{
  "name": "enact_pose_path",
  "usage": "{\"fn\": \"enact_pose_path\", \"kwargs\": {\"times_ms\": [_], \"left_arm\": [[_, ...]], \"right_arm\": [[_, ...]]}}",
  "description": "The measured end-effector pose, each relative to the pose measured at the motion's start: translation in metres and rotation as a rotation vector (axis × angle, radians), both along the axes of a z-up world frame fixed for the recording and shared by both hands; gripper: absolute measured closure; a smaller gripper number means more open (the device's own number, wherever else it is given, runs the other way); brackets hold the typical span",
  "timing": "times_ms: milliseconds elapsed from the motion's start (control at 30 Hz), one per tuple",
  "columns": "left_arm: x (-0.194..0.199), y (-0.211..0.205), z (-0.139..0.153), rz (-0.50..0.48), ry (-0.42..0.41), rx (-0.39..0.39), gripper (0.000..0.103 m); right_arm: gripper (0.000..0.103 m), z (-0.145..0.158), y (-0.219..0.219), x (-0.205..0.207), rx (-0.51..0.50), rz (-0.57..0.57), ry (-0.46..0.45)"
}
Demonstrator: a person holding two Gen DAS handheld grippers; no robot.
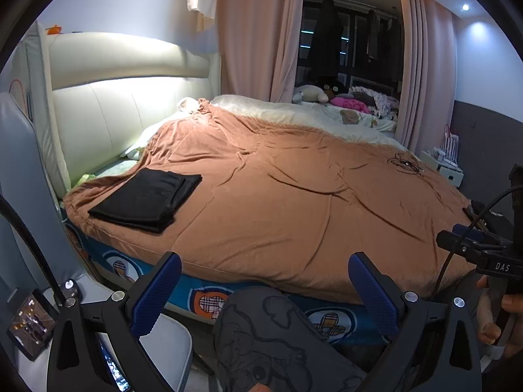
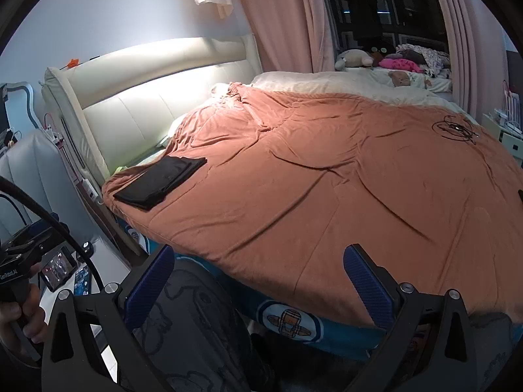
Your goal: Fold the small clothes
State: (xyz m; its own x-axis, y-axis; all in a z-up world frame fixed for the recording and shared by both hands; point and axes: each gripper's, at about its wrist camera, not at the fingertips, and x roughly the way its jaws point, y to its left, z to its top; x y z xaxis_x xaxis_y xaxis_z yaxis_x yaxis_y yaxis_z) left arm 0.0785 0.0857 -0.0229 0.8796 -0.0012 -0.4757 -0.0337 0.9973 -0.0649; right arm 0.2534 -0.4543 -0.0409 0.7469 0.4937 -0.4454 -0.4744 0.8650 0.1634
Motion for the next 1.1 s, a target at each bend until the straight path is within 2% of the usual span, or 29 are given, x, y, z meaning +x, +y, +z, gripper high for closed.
{"fn": "enact_pose_path", "kwargs": {"times_ms": [367,1100], "left_arm": [[-0.015,-0.005,-0.007,0.013,-0.007,0.005,0.0],[-0.023,-0.005,-0.008,0.006,-0.024,-0.003,0.0]], "right_arm": [[0.0,-0.008,-0.003,-0.017,-0.007,0.003,-0.01],[0.0,-0.012,-0.007,-0.023,0.008,-0.004,-0.007]]}}
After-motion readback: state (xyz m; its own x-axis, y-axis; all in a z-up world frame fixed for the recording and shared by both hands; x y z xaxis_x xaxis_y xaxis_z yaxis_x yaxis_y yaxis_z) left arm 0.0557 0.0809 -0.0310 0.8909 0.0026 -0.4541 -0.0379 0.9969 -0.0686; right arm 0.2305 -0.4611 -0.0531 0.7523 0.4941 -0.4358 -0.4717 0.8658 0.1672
